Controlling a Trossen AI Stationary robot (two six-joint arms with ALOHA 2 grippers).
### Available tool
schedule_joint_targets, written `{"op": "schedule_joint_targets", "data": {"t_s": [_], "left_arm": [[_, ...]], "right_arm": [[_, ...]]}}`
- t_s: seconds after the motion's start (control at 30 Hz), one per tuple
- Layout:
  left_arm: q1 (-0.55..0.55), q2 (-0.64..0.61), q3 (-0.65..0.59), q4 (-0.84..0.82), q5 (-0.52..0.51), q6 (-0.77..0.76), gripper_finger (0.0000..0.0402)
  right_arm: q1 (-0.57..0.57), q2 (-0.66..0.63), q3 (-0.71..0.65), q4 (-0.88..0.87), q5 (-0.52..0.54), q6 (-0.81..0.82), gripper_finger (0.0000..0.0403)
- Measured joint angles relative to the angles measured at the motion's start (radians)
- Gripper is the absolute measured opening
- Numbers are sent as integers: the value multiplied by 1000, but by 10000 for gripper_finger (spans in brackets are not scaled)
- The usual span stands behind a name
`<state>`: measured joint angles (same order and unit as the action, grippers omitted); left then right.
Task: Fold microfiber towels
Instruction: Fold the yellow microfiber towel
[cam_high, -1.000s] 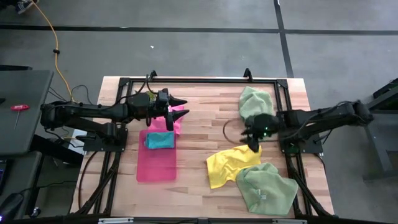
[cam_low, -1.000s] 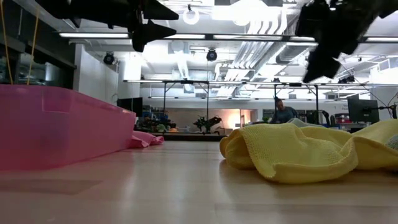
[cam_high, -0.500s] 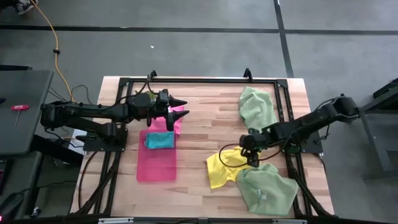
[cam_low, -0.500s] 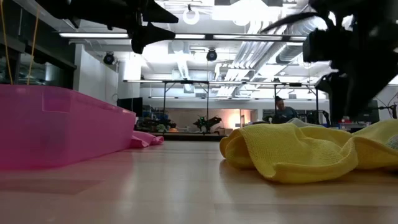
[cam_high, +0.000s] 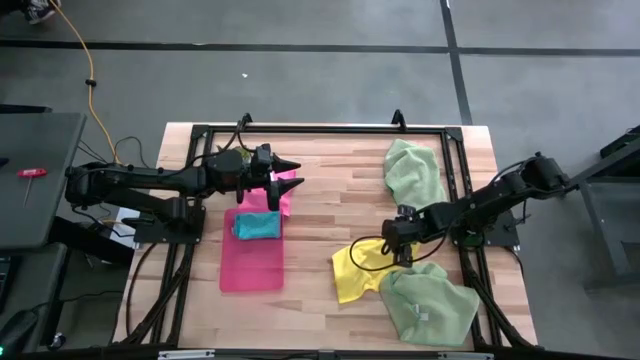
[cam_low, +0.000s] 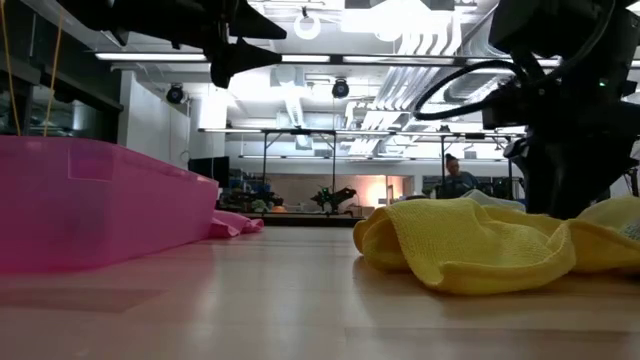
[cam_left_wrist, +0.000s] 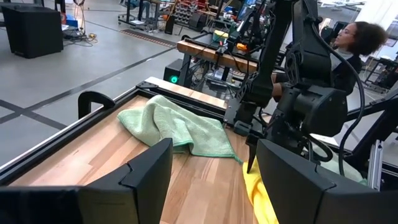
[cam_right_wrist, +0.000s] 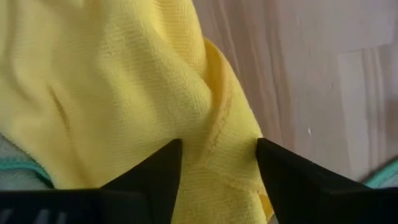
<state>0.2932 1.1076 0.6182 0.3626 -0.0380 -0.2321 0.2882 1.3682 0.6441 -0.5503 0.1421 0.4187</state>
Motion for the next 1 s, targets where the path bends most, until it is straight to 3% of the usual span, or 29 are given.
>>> {"op": "schedule_joint_targets", "data": {"t_s": [0.47, 0.73, 1.0], "left_arm": [[0, 0, 0, 0, 0, 0, 221], [-1, 0, 0, 0, 0, 18, 221], [0, 0, 0, 0, 0, 41, 221]], "right_arm": [[-12, 0, 86, -90, 8, -113, 11], [-127, 0, 196, -72, 33, -183, 3], [-299, 0, 486, -60, 69, -402, 1]]}}
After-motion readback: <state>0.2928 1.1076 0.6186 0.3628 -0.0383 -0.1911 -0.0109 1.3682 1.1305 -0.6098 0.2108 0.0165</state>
